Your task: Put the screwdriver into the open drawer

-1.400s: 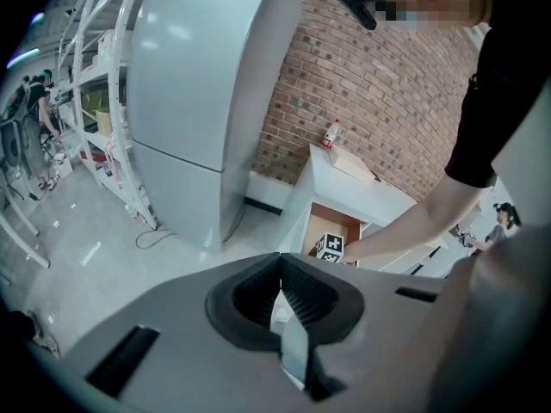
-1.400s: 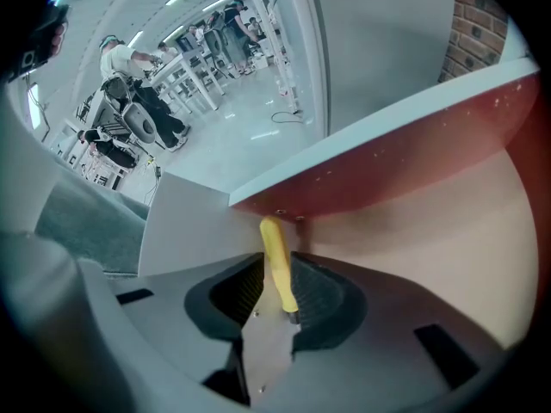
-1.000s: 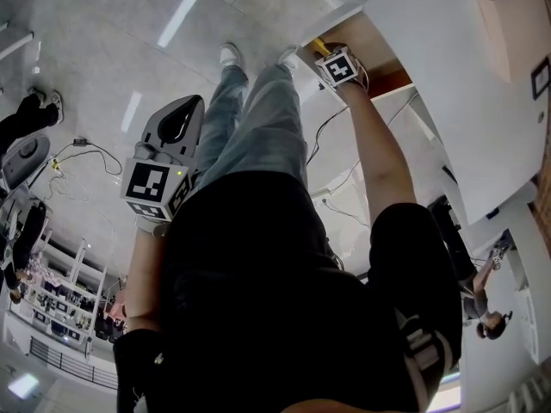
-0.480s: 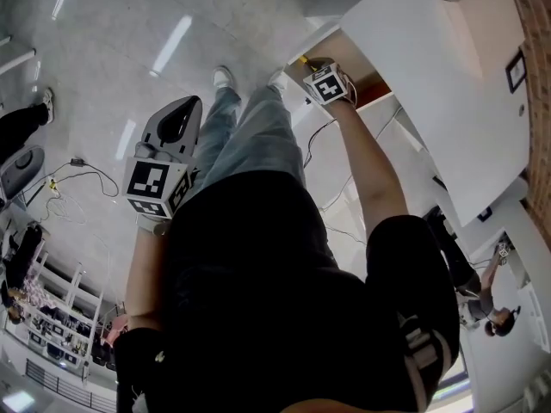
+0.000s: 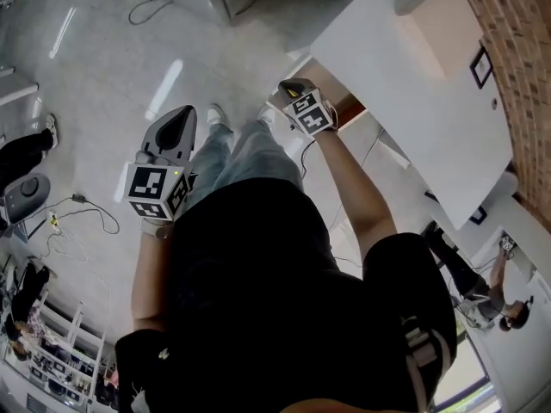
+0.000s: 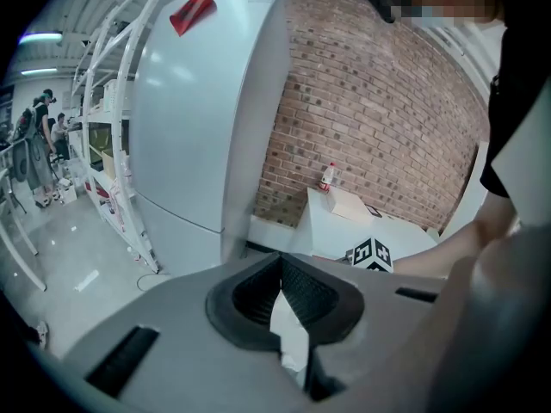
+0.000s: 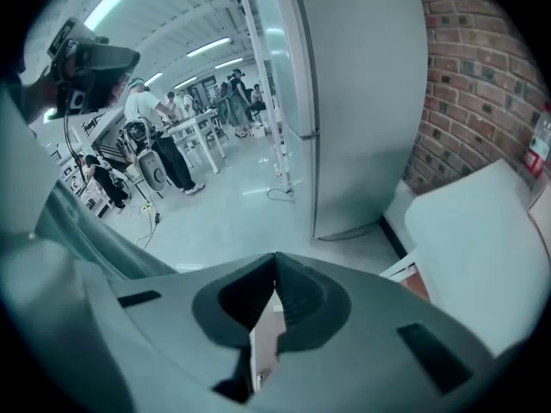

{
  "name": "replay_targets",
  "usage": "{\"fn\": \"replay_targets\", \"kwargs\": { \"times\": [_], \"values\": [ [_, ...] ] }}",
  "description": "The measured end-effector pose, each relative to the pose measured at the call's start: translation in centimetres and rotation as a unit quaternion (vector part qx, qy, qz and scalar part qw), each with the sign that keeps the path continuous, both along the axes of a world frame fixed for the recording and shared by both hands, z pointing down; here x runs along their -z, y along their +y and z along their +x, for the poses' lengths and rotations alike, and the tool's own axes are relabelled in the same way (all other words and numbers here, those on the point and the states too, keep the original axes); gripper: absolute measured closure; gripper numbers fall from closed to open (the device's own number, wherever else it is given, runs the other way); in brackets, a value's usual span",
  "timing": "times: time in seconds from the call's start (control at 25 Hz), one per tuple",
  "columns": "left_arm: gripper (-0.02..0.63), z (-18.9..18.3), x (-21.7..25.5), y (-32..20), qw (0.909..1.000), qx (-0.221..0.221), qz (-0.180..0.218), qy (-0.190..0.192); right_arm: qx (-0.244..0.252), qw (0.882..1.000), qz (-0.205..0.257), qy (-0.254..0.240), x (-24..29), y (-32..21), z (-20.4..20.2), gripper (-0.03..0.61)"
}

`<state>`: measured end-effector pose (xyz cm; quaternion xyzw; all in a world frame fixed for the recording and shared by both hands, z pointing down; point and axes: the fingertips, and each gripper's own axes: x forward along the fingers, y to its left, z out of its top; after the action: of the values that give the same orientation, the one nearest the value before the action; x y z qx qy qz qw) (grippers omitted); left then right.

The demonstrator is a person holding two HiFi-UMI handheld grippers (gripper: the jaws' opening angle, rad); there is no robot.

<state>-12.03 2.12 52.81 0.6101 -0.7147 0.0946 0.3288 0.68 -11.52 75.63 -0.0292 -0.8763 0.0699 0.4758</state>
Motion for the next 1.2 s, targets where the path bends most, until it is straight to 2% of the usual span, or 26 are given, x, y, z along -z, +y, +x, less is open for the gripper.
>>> {"fn": "replay_targets", "kwargs": {
  "times": [0.24,0.48,0.64,0.96,1.2],
  "values": [
    [0.611,-1.6,2.5,-0.7,0.9996,0.011,0.024,-0.012,-0.022,0.996,0.015,-0.08,9.8,-0.3,-2.6,0.568],
    [0.611,-3.9,5.1,-2.1,0.9981,0.014,0.051,-0.029,-0.05,0.987,0.031,-0.153,19.3,-1.5,-4.5,0.568],
    [0.611,-4.7,7.6,-2.9,0.9959,0.017,0.088,-0.015,-0.063,0.979,0.049,-0.188,24.7,-2.2,-5.0,0.568],
    [0.611,-5.3,14.0,-4.6,0.9871,-0.008,0.157,-0.027,-0.075,0.961,0.077,-0.256,34.4,-2.1,-6.3,0.568],
    [0.611,-6.3,19.3,-5.2,0.9753,-0.021,0.214,-0.052,-0.072,0.939,0.104,-0.32,41.8,-1.7,-7.5,0.568]
  ]
}}
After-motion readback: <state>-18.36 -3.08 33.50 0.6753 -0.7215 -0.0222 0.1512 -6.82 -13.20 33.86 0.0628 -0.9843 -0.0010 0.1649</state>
